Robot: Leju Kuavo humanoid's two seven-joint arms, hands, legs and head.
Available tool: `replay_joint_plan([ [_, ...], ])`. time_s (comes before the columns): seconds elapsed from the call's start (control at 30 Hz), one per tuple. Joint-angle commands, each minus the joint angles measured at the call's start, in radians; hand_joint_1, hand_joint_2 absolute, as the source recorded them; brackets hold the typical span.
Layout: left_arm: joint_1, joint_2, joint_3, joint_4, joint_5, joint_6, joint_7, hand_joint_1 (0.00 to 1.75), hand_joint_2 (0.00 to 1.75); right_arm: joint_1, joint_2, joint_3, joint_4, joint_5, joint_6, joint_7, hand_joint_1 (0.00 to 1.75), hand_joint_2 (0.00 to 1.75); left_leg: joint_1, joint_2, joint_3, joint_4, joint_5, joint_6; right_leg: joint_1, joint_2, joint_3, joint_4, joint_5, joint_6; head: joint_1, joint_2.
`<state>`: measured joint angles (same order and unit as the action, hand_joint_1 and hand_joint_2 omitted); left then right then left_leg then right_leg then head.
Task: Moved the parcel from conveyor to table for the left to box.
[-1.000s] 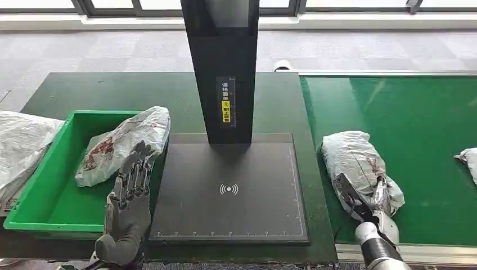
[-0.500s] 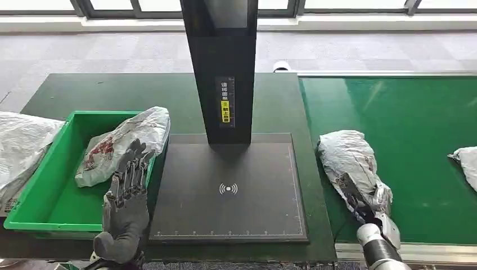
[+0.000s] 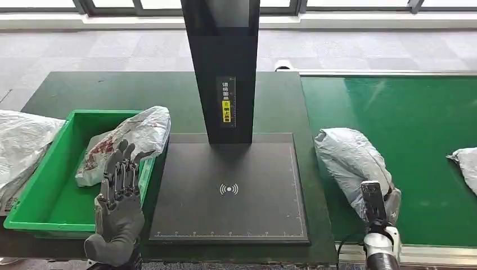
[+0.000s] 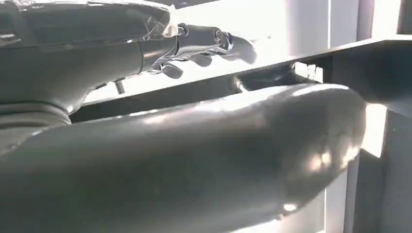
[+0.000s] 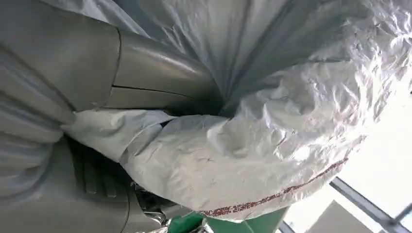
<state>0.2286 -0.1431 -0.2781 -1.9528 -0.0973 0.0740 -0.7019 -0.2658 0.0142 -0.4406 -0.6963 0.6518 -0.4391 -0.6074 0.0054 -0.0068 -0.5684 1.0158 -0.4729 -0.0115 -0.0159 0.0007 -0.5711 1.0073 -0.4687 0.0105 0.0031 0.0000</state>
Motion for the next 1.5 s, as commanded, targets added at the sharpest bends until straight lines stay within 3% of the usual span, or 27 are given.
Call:
replay_joint_plan([
  [0.03, 0.013, 0.038, -0.074, -0.009, -0.014, 0.1, 0.004, 0.0, 0.0, 0.1, 0.106, 0.088, -0.386, -0.215, -0.033, -0.091, 1.75, 1.75, 0.0, 0.003, 0.0, -0.001, 0.0, 0.0, 0.0, 0.002, -0.002, -0.001, 0.001, -0.002, 0.0, 0.0],
  [0.3, 0.017, 0.052, -0.107, -0.017, -0.015, 0.146, 0.004, 0.0, 0.0, 0.107, 0.111, 0.142, -0.437, -0.252, -0.078, -0.091, 1.75, 1.75, 0.0, 0.004, -0.001, -0.001, 0.001, 0.0, 0.0, 0.003, -0.003, -0.001, 0.001, -0.001, 0.0, 0.0],
  [0.37, 0.017, 0.07, -0.134, -0.018, -0.011, 0.178, 0.004, 0.0, 0.0, 0.17, 0.096, 0.279, -0.597, -0.293, -0.18, -0.091, 1.75, 1.75, -0.001, 0.003, -0.002, 0.0, 0.0, 0.0, -0.001, 0.002, -0.003, 0.001, 0.0, -0.001, 0.0, 0.0],
  [0.43, 0.022, 0.073, -0.14, -0.023, -0.012, 0.184, 0.004, 0.0, 0.0, 0.184, 0.103, 0.326, -0.599, -0.25, -0.194, -0.091, 1.75, 1.75, 0.0, 0.003, -0.002, -0.001, 0.001, 0.0, 0.0, 0.002, -0.003, -0.001, 0.001, -0.001, 0.0, 0.0],
  [0.53, 0.021, 0.068, -0.127, -0.018, -0.009, 0.147, 0.004, 0.0, 0.0, 0.192, 0.114, 0.461, -0.593, -0.172, -0.107, -0.081, 1.75, 1.75, 0.0, 0.004, 0.0, -0.001, 0.0, -0.001, 0.0, 0.002, -0.001, -0.001, 0.0, -0.001, 0.0, 0.0],
  [0.63, 0.012, 0.028, -0.076, -0.003, -0.018, 0.067, 0.004, 0.0, 0.0, 0.142, 0.143, 0.638, -0.462, -0.066, 0.04, -0.056, 1.75, 1.75, 0.001, 0.01, 0.002, -0.002, 0.0, -0.001, 0.001, 0.009, -0.002, -0.002, 0.002, -0.002, 0.0, 0.0],
  [0.67, 0.009, 0.017, -0.062, 0.001, -0.021, 0.046, 0.004, 0.0, 0.0, 0.13, 0.166, 0.676, -0.423, -0.03, 0.038, -0.051, 1.75, 1.75, 0.001, 0.009, 0.001, -0.002, 0.0, -0.001, 0.001, 0.008, -0.002, 0.0, 0.001, -0.002, 0.0, 0.0],
  [0.83, 0.01, 0.006, -0.051, 0.001, -0.028, 0.028, 0.004, 0.0, 0.0, 0.127, 0.176, 0.705, -0.405, -0.014, 0.041, -0.049, 1.75, 1.75, 0.003, 0.007, 0.001, -0.003, 0.002, -0.003, 0.004, 0.006, -0.002, -0.003, 0.002, -0.003, 0.0, 0.0],
  [0.9, 0.007, -0.013, -0.04, 0.007, -0.039, 0.006, 0.004, 0.0, 0.0, 0.113, 0.194, 0.761, -0.365, 0.004, 0.101, -0.045, 1.75, 1.75, 0.003, 0.004, 0.0, -0.003, 0.003, -0.004, 0.004, 0.003, -0.002, -0.002, 0.002, -0.003, 0.0, 0.0],
  [1.0, 0.006, -0.025, -0.046, 0.012, -0.038, 0.003, 0.004, 0.0, 0.0, 0.092, 0.215, 0.823, -0.249, 0.049, 0.09, -0.016, 1.75, 1.75, 0.004, 0.004, 0.0, -0.003, 0.002, -0.003, 0.004, 0.003, -0.001, -0.001, 0.001, -0.003, 0.0, 0.0],
  [1.2, 0.02, -0.014, -0.05, 0.013, -0.033, 0.006, 0.004, 0.0, 0.0, 0.066, 0.203, 0.825, -0.154, 0.036, 0.103, -0.03, 1.75, 1.75, 0.004, 0.001, 0.0, -0.003, 0.003, -0.003, 0.004, 0.0, -0.001, -0.002, 0.001, -0.003, 0.0, 0.0],
  [1.5, 0.018, -0.02, -0.022, 0.02, -0.034, -0.027, 0.004, 0.0, 0.0, 0.01, 0.201, 0.768, -0.061, 0.039, 0.061, 0.035, 1.75, 1.75, 0.003, 0.002, 0.0, -0.004, 0.004, -0.003, 0.003, 0.0, -0.001, -0.003, 0.002, -0.004, 0.0, 0.0],
])
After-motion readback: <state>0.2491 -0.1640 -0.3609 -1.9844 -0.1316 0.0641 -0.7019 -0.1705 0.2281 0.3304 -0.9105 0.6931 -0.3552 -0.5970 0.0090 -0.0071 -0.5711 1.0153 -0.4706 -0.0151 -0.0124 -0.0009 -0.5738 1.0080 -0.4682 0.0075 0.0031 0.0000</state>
